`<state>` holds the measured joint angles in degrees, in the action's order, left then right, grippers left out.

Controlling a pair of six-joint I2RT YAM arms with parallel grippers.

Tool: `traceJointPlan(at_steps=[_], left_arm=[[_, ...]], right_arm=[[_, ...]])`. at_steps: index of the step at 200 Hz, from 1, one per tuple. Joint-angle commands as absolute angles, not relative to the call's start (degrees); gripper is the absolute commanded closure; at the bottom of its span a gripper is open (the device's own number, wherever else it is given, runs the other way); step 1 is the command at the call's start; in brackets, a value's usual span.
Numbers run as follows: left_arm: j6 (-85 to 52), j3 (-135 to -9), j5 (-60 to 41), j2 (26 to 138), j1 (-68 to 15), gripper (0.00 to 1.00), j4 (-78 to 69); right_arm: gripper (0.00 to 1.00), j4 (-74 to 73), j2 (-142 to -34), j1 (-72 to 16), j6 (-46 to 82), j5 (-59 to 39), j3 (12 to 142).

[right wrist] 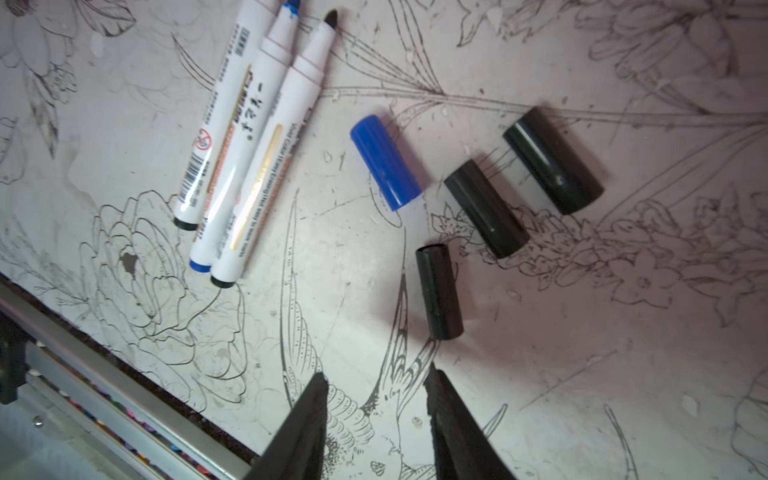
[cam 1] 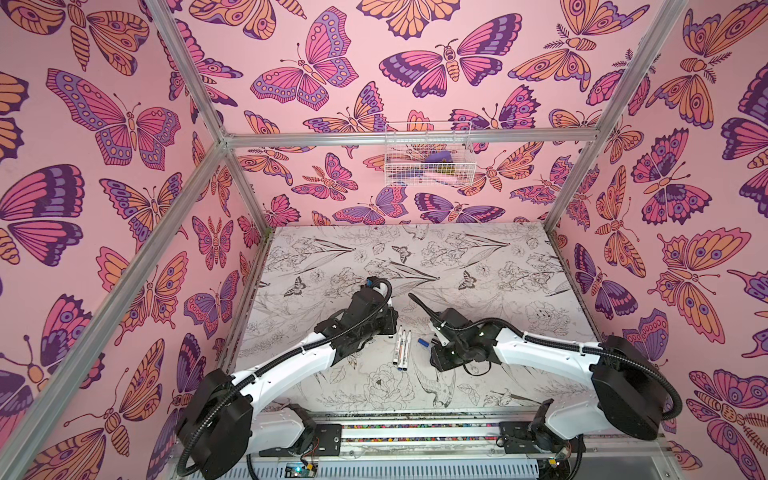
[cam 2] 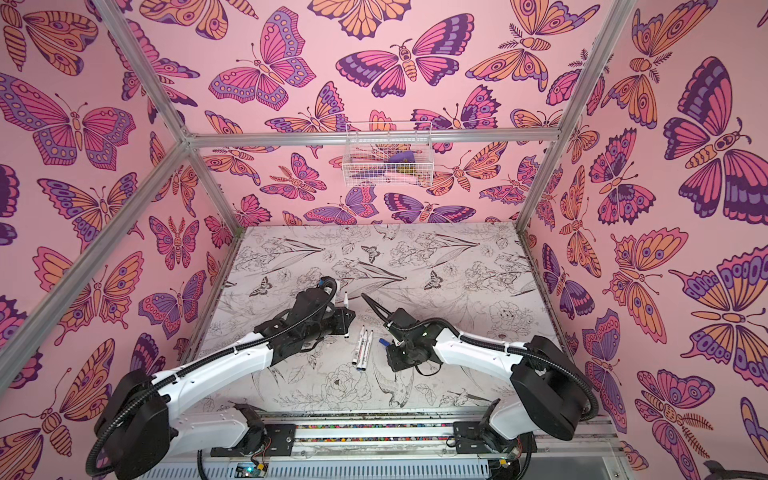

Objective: Insert the pens into the pen caps
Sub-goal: 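Lower the right gripper onto a black cap and close on it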

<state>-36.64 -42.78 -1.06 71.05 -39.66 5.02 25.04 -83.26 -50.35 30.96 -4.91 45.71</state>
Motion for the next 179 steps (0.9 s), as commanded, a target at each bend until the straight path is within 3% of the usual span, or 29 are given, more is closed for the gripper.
traceJointPlan(at_steps=[1,135,157,179], left_arm=[[-37.3,-41.4,0.7,69.3,-39.4,1.0,6.5],[-36.8,-41.8,1.3,68.0,-39.4,1.0,7.1],[-36.5,-41.6,1.1,67.4,-39.4,1.0,7.4],[-35.8,-41.2,0.7,66.8,-39.4,1.0,7.4]], right_arm=[[0.57,26.8,-83.7,-50.7,28.6,-1.5,48.6],[0.61,32.4,-97.7,-50.7,21.1,4.4,56.5],[0.69,32.5,-99.2,-50.9,21.1,4.5,56.7],[0.84,32.2,-100.0,-51.0,21.6,4.5,56.6]])
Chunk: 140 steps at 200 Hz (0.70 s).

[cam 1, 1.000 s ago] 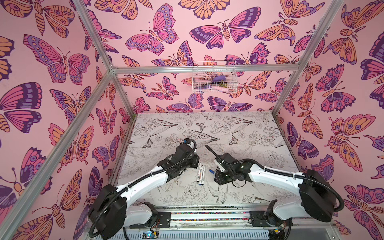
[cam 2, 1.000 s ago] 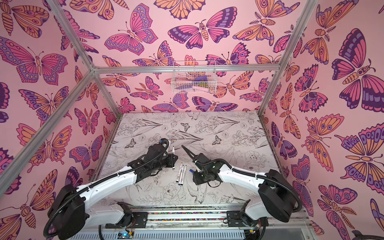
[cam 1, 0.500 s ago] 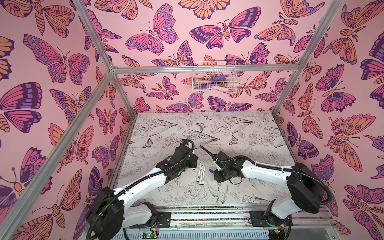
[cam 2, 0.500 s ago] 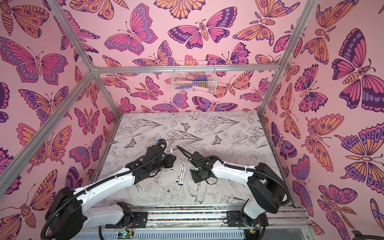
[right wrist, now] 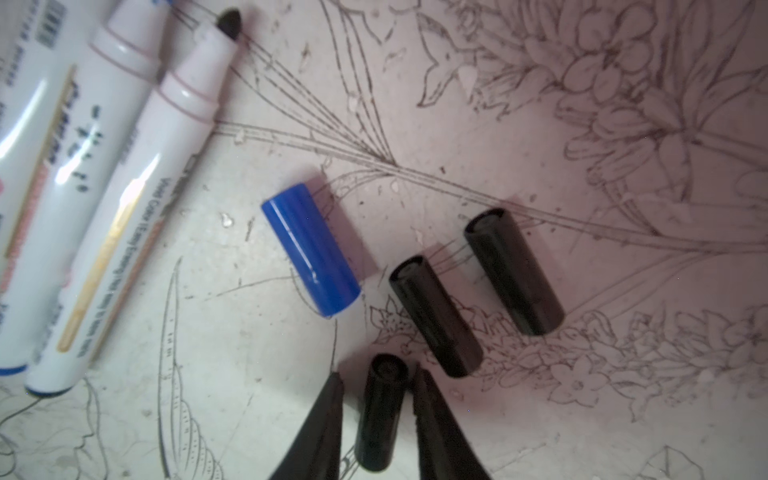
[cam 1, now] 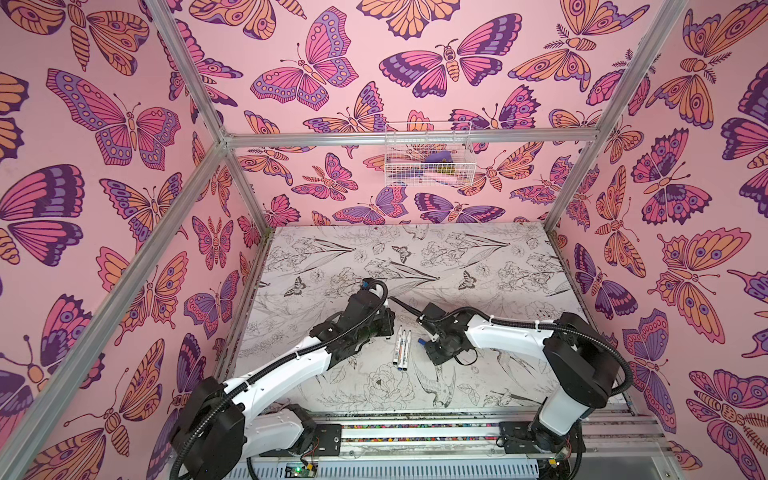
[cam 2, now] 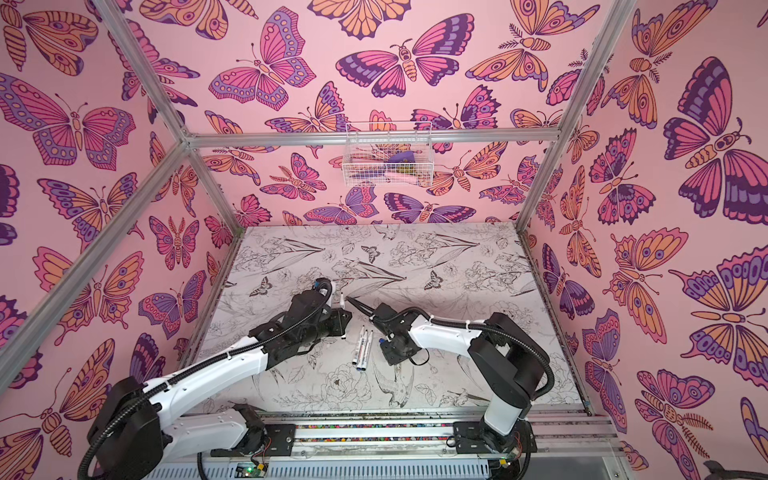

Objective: Insert the pens into the pen caps
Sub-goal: 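Lower the right gripper onto a black cap and close on it, then lift the black cap with the right gripper over the marker tip in the left gripper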

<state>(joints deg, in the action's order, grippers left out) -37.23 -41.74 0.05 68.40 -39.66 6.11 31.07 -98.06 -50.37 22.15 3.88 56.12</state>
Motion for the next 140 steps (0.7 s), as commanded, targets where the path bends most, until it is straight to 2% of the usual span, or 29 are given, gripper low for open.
traceJointPlan(at_steps=[1,13,27,75,103,140], left_arm=[[-35.8,-41.2,0.7,66.7,-39.3,1.0,7.4],[-35.3,-41.0,0.2,66.7,-39.3,1.0,7.2],[-34.2,-40.7,-1.7,66.5,-39.4,1.0,6.4],[-26.4,-42.4,-14.7,68.6,-41.9,1.0,2.9],[-21.9,-43.9,-22.1,70.1,-44.6,1.0,1.3],[-19.2,-45.4,-24.6,70.9,-47.6,1.0,0.4]], right_arm=[[0.84,32.1,-100.0,-51.0,21.6,4.5,56.6],[0.94,31.6,-99.0,-51.0,22.2,3.7,56.4],[1.0,30.2,-95.4,-51.0,22.9,2.4,55.8],[1.0,24.9,-71.1,-47.4,29.0,0.1,53.8],[1.0,13.5,-58.6,-42.3,33.8,-2.8,49.1],[1.0,5.7,-56.1,-38.4,37.9,-12.5,48.8]])
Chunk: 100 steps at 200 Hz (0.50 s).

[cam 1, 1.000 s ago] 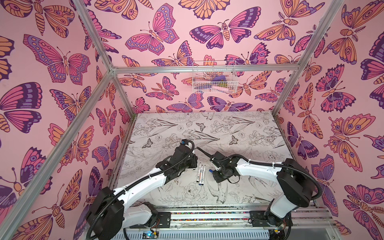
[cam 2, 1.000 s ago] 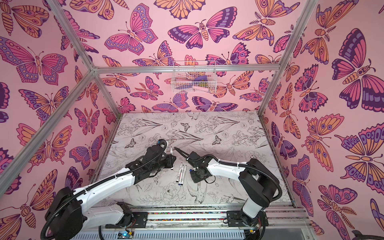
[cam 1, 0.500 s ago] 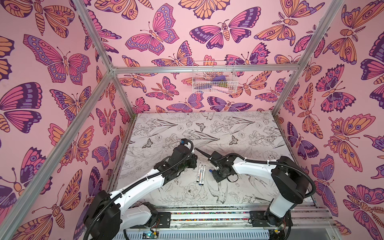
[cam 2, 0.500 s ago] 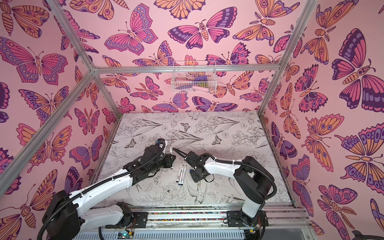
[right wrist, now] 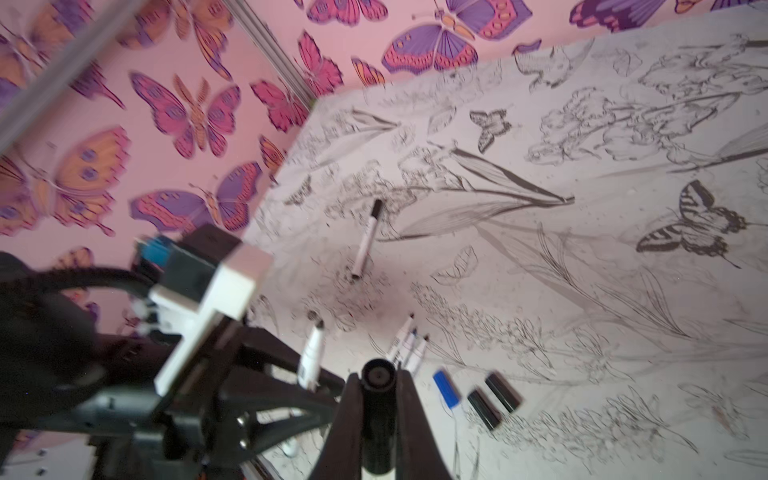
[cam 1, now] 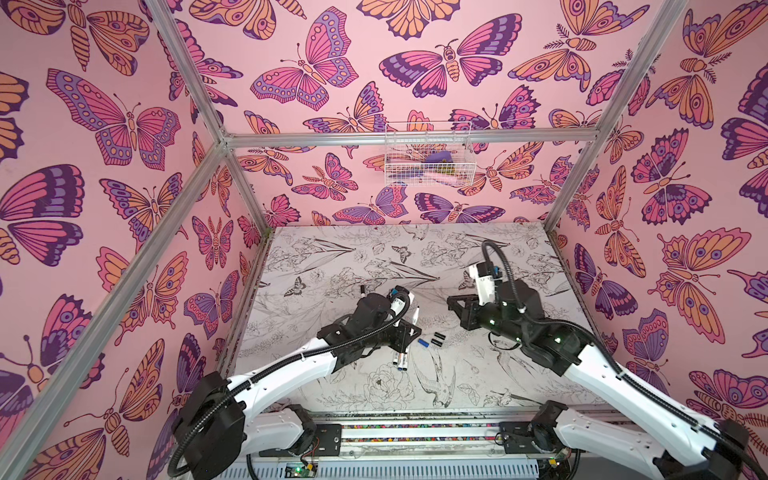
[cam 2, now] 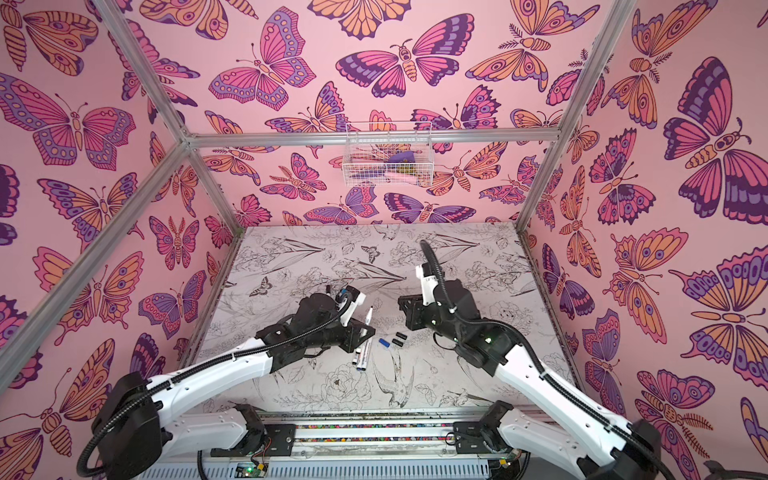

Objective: Insert the pens into the pen caps
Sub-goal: 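Lift the black cap with the right gripper over the marker tip in the left gripper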

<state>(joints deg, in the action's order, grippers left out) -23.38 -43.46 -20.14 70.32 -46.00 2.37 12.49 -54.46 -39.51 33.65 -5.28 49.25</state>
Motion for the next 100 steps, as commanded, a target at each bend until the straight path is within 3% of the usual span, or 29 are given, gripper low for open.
traceJointPlan(at_steps=[1,100], left_arm=[[-19.2,-45.4,-24.7,70.9,-47.7,1.0,0.4],[-17.3,-46.3,-24.0,70.7,-49.8,1.0,0.4]], right_arm=[[1.0,5.7,-56.1,-38.4,37.9,-12.5,48.8],[1.0,3.9,-61.7,-38.4,36.6,-20.3,50.2]])
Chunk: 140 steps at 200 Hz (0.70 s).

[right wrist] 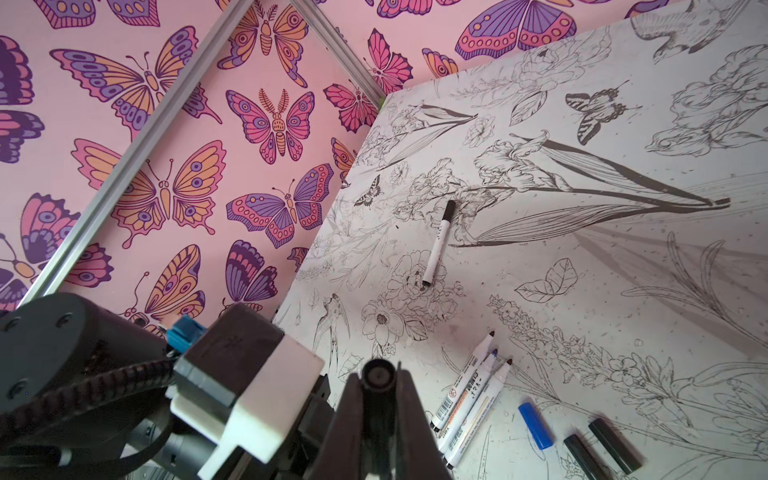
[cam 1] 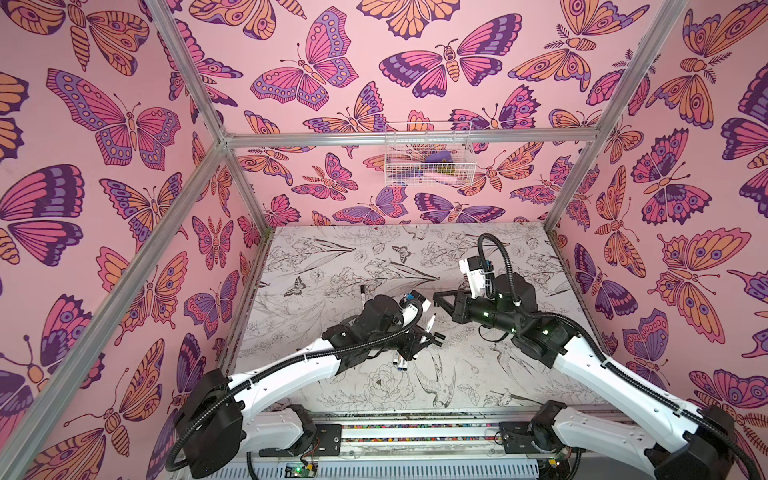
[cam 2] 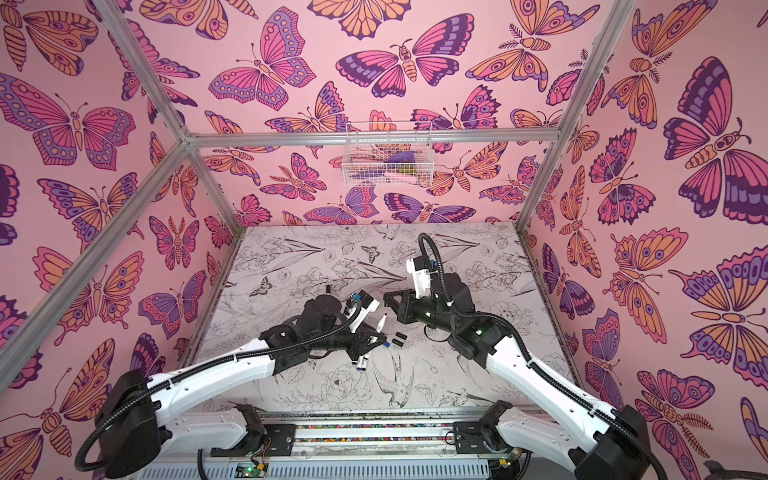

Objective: Insert the pens into the pen caps
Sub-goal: 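Lift the black cap with the right gripper over the marker tip in the left gripper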

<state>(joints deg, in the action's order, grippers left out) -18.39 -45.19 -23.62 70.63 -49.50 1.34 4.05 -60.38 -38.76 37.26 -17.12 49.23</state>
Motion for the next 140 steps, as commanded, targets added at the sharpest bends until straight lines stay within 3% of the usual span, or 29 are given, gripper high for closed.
traceJointPlan(at_steps=[1,140], left_arm=[[-17.3,-46.3,-24.0,70.6,-49.8,1.0,0.4],[-17.5,-46.3,-23.9,70.7,-49.9,1.0,0.1]], right_arm=[[1.0,3.9,-61.7,-38.4,36.6,-20.3,50.2],[1.0,5.7,-59.7,-38.5,36.1,-19.2,47.4]])
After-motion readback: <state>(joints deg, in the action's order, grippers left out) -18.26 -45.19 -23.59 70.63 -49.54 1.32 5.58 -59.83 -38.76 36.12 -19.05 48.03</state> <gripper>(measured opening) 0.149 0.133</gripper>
